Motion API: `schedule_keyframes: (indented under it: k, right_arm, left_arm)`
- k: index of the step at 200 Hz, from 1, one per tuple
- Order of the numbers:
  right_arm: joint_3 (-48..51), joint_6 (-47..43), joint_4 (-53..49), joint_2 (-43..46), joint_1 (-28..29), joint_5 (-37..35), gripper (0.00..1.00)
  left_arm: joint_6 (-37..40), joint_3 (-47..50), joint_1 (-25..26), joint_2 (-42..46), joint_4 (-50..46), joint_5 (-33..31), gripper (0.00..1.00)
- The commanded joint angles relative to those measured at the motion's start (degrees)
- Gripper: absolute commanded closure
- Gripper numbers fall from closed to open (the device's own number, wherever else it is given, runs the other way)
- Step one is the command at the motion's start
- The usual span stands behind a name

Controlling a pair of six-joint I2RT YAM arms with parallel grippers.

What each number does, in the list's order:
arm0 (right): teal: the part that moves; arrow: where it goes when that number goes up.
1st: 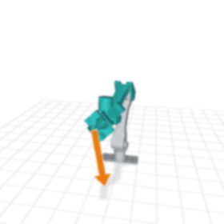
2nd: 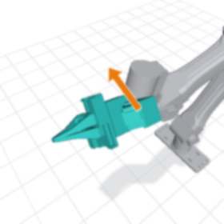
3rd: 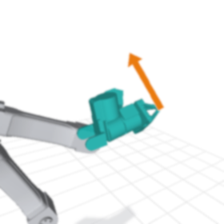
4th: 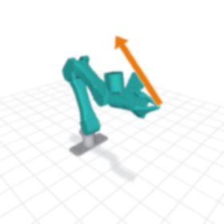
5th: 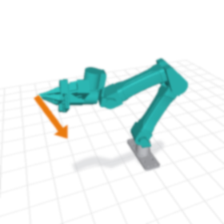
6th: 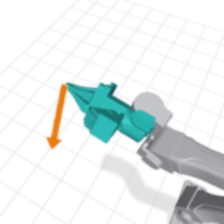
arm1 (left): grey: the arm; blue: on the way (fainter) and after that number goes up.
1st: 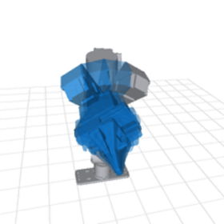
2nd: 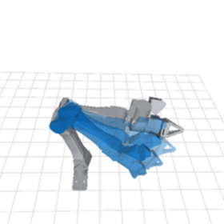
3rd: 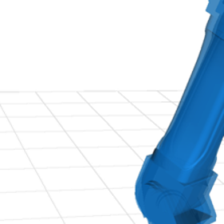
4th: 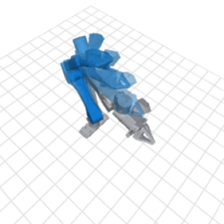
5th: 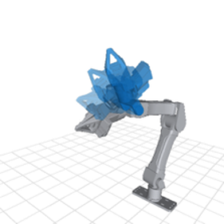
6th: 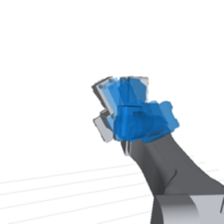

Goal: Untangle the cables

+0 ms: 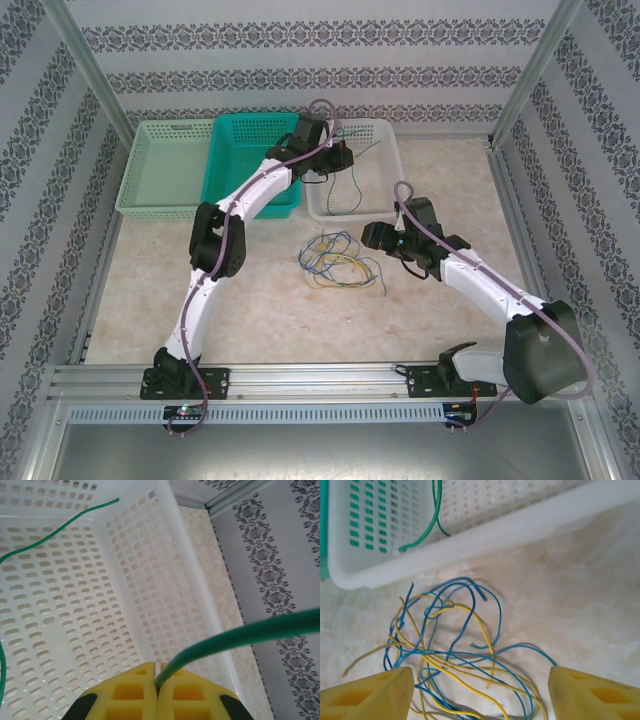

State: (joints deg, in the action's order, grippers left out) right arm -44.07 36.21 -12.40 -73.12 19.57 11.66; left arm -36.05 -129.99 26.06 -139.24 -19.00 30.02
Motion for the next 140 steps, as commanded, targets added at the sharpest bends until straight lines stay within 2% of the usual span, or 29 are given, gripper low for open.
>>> schedule_keyframes:
  k: [1, 40, 95, 140]
  right_arm:
    - [-2.45, 2.17, 5.86, 0.02, -1.57, 0.85, 0.31]
    - [-5.6, 7.35, 15.14, -3.63, -3.62, 3.44, 0.32]
    - [-11.57, 9.18, 22.52, -11.89, -3.2, 6.33, 0.3]
    - [-14.25, 9.83, 25.09, -15.68, -2.08, 2.59, 0.36]
  left_arm:
    - [-0.84, 0.87, -0.66, 5.59, 3.27, 2.18, 0.97]
    - [-3.72, 9.29, -0.58, 11.91, 12.84, 2.26, 0.97]
    - [-6.36, 10.44, -0.62, 13.87, 16.59, 2.49, 0.97]
    - [-11.42, 13.77, -0.58, 14.11, 22.53, 2.94, 0.98]
